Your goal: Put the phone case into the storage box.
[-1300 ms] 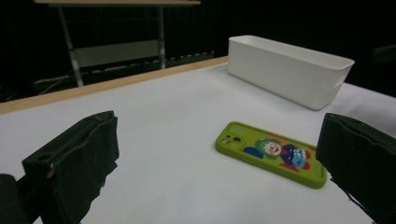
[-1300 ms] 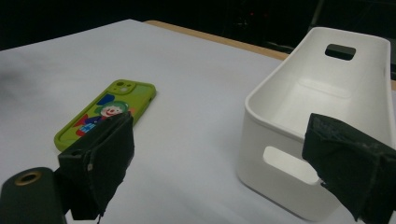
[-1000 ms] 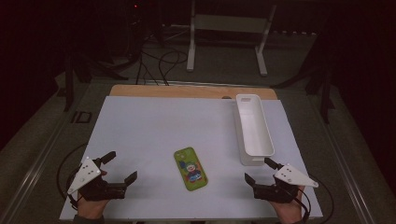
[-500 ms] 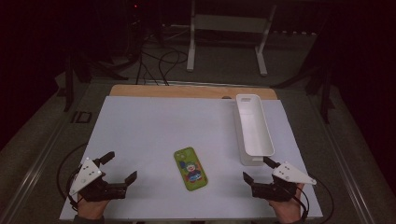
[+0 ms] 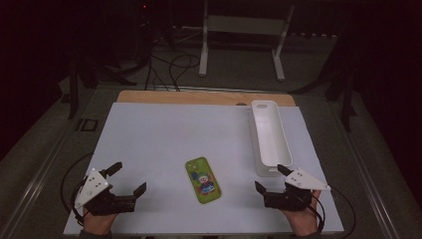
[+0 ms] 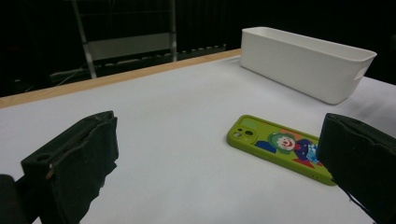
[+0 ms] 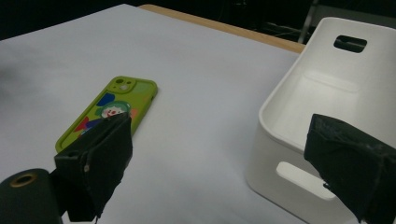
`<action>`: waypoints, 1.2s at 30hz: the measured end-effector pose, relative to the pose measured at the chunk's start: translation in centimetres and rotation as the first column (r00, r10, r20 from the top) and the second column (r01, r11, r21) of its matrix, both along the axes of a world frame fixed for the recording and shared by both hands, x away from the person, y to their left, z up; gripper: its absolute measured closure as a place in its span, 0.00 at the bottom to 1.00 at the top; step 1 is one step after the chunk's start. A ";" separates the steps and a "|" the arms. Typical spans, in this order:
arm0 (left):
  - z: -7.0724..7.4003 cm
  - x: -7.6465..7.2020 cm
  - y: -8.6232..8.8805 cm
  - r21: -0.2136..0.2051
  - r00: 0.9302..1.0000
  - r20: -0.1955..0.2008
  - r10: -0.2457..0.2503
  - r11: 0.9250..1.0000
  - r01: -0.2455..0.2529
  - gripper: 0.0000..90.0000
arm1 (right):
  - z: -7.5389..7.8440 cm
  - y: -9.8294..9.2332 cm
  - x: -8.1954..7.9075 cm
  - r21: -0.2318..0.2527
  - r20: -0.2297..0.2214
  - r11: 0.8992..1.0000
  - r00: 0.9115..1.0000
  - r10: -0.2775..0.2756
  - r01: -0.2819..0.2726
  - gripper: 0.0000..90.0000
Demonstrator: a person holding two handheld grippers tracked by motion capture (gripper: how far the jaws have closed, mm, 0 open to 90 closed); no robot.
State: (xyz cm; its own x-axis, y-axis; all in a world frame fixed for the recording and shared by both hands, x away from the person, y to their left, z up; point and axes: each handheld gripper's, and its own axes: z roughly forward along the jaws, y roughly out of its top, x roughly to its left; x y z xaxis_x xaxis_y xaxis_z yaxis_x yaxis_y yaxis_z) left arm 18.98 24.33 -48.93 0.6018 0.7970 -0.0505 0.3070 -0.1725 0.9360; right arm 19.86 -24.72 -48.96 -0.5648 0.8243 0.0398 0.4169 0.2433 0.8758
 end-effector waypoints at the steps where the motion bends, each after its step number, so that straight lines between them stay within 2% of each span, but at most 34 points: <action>1: 0.0 0.0 -0.1 0.005 1.000 -0.001 -0.002 1.000 0.002 0.00 | 0.1 0.1 0.0 -0.003 -0.004 1.000 1.000 0.001 -0.001 0.08; 13: 0.2 0.0 -0.2 0.008 1.000 0.004 -0.001 1.000 0.001 0.00 | 1.0 0.6 0.9 0.023 -0.035 0.999 0.999 0.029 -0.028 0.09; 16: 0.2 0.1 -0.2 0.008 1.000 0.002 -0.003 1.000 0.003 0.00 | 1.0 0.7 1.0 0.019 -0.036 0.999 0.999 0.033 -0.033 0.08; 18: 0.1 0.1 -0.2 0.011 1.000 0.000 -0.005 1.000 0.005 0.00 | 1.5 1.5 1.6 0.007 -0.061 0.999 0.997 0.035 -0.035 0.08; 22: 0.2 0.1 -0.2 0.010 1.000 0.001 -0.001 1.000 0.001 0.00 | 1.7 2.0 1.9 0.003 -0.074 0.999 0.996 0.042 -0.042 0.08; 36: 0.2 0.1 -0.2 0.020 1.000 -0.006 0.011 1.000 -0.010 0.00 | 2.5 3.9 2.7 -0.006 -0.107 0.998 0.992 0.061 -0.062 0.08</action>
State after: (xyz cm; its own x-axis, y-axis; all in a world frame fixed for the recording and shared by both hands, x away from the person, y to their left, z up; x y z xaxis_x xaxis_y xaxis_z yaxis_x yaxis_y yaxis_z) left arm 19.09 24.09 -48.72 0.5932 0.8041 -0.0383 0.3142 -0.1874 0.9307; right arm 22.57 -20.85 -46.45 -0.6074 0.7886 0.0955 0.4921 0.2792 0.8245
